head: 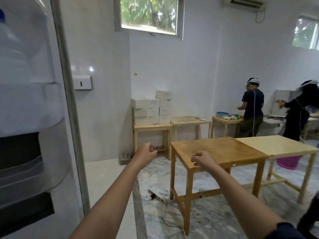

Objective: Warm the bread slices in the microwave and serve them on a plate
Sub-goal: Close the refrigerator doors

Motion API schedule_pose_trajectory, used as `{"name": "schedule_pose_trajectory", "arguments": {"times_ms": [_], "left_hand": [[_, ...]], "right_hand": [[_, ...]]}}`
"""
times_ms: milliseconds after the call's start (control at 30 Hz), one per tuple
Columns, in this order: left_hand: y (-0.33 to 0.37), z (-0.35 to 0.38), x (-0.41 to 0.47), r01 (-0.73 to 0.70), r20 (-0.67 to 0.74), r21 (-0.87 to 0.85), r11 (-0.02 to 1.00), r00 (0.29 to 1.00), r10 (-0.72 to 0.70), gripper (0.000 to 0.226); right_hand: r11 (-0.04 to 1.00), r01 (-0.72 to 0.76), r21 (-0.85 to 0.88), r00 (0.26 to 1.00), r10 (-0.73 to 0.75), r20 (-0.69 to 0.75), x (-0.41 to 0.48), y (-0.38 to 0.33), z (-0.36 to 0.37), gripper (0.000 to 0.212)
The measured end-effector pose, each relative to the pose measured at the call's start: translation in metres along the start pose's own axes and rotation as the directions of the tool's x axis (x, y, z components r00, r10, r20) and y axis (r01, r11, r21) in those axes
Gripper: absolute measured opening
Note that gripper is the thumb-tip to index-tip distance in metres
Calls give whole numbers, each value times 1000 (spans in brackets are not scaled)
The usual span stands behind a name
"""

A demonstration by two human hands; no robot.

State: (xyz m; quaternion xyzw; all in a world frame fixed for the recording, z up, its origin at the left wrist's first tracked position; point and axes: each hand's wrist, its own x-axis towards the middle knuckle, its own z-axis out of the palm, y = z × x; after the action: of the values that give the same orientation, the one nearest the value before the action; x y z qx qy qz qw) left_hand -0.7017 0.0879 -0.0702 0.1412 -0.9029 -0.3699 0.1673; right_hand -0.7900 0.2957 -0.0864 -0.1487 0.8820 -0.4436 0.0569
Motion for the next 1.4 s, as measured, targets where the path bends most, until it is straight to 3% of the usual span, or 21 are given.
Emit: {"name": "schedule_pose_trajectory", "arguments": {"times_ms": [100,167,267,400,533,667,733,833,933,1100,1300,1400], "left_hand": [[-14,-28,41,-12,-73,174,985,997,25,34],[-28,-48,59,-24,-62,398,917,997,53,34],[-47,-86,88,9,-99,698,716,992,84,31],[-60,-132,108,149,-194,887,437,979,60,31],[-83,-157,105,320,-323,915,247,946,-32,34],[-99,-168,101,423,-415,905,41,901,-129,33],[-104,-164,99,429,-432,901,-59,881,-192,31],[-106,-157,92,427,-455,890,-159,844,-284,30],[-106,-150,79,370,-453,884,-284,826,-336,39],[-100,-139,67,361,-459,878,-314,820,-342,43],[-79,-132,16,321,-376,920,-227,884,-276,38],[-67,-124,-22,323,-352,932,-164,913,-206,36]], "right_hand": [[998,66,18,995,-67,76,59,-21,28,13],[997,76,29,984,-79,159,90,-35,55,14],[994,85,63,955,-99,280,132,-63,103,20],[984,120,135,864,-171,474,171,-115,181,21],[951,164,261,687,-300,662,170,-171,259,14],[854,261,450,493,-519,698,139,-204,316,11],[824,209,526,418,-562,714,119,-209,331,19],[822,-53,568,453,-487,747,102,-210,337,29],[800,-132,586,448,-479,755,97,-204,337,27],[778,-181,602,411,-496,765,82,-197,329,21],[755,-118,644,551,-490,676,26,-173,314,22],[717,-131,685,581,-504,639,-12,-159,293,19]]}}
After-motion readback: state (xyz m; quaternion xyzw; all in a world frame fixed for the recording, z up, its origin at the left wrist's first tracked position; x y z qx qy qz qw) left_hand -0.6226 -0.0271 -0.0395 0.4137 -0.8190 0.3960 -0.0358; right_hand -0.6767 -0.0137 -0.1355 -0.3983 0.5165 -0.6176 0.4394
